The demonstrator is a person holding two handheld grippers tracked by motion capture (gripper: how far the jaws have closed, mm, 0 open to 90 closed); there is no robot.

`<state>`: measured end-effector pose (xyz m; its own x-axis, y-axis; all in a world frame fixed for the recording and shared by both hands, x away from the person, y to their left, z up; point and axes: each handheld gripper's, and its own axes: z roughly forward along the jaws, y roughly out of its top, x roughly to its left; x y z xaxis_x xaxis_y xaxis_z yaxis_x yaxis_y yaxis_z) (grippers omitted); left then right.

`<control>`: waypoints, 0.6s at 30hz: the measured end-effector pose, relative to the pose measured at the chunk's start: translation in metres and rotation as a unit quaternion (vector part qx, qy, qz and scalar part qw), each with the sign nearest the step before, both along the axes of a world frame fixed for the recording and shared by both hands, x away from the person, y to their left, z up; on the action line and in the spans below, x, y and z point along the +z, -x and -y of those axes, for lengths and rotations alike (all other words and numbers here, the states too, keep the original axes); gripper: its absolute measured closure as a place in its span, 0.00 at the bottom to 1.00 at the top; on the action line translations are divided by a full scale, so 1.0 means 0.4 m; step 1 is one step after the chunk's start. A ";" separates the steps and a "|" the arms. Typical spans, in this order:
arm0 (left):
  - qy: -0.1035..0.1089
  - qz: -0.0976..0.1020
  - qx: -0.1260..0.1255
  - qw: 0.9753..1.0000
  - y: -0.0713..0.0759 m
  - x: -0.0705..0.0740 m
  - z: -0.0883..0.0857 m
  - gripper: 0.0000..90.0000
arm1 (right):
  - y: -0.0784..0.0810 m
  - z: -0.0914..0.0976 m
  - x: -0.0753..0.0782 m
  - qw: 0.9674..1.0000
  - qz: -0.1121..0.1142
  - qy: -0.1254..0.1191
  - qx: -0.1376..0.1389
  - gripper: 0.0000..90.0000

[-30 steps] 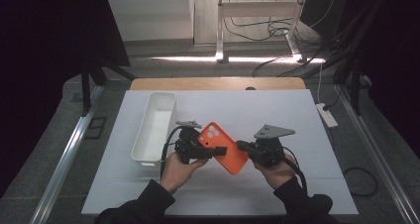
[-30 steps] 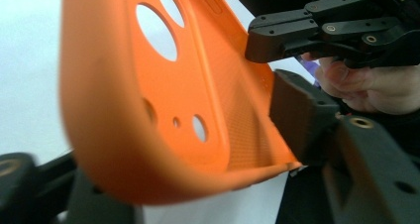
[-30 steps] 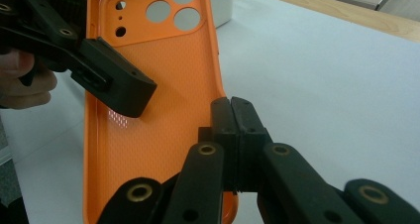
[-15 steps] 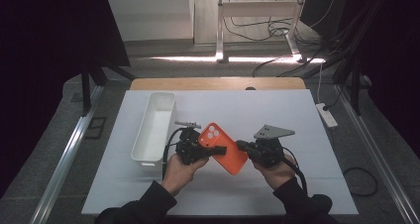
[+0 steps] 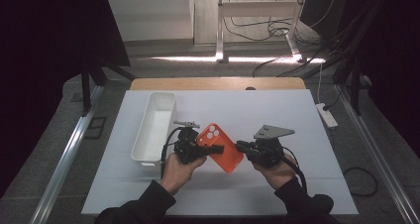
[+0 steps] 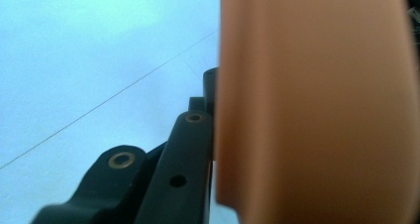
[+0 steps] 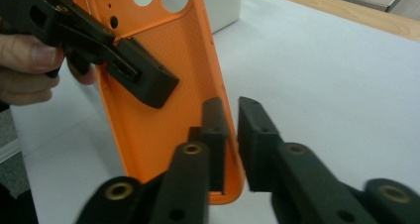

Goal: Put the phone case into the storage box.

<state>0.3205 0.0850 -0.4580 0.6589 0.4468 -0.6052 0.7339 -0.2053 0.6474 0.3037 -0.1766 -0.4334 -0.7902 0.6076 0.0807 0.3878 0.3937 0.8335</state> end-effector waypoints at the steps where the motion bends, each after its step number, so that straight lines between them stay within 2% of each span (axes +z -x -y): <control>1: -0.004 0.003 -0.003 1.000 0.000 0.002 -0.002 0.97 | 0.000 0.000 0.001 1.000 -0.001 0.001 0.002 0.84; 5: -0.014 0.012 -0.005 1.000 -0.003 0.006 -0.010 0.97 | 0.000 0.004 0.004 1.000 -0.005 0.009 0.004 0.68; 6: -0.018 0.013 -0.006 1.000 -0.003 0.008 -0.013 0.97 | -0.002 0.006 0.005 1.000 -0.011 0.012 0.004 0.59; 7: -0.022 0.016 -0.007 1.000 -0.004 0.010 -0.016 0.97 | -0.002 0.006 0.005 1.000 -0.011 0.012 0.004 0.59; 9: -0.027 0.019 -0.014 0.999 -0.005 0.013 -0.021 0.97 | -0.006 0.010 0.005 1.000 -0.018 0.013 0.005 0.52; 12: -0.036 0.024 -0.022 0.999 -0.006 0.018 -0.029 0.96 | -0.015 0.015 0.003 0.999 -0.037 0.014 0.012 0.41; 18: -0.042 0.027 -0.035 0.998 -0.007 0.022 -0.040 0.96 | -0.024 0.020 -0.001 0.998 -0.056 0.009 0.041 0.17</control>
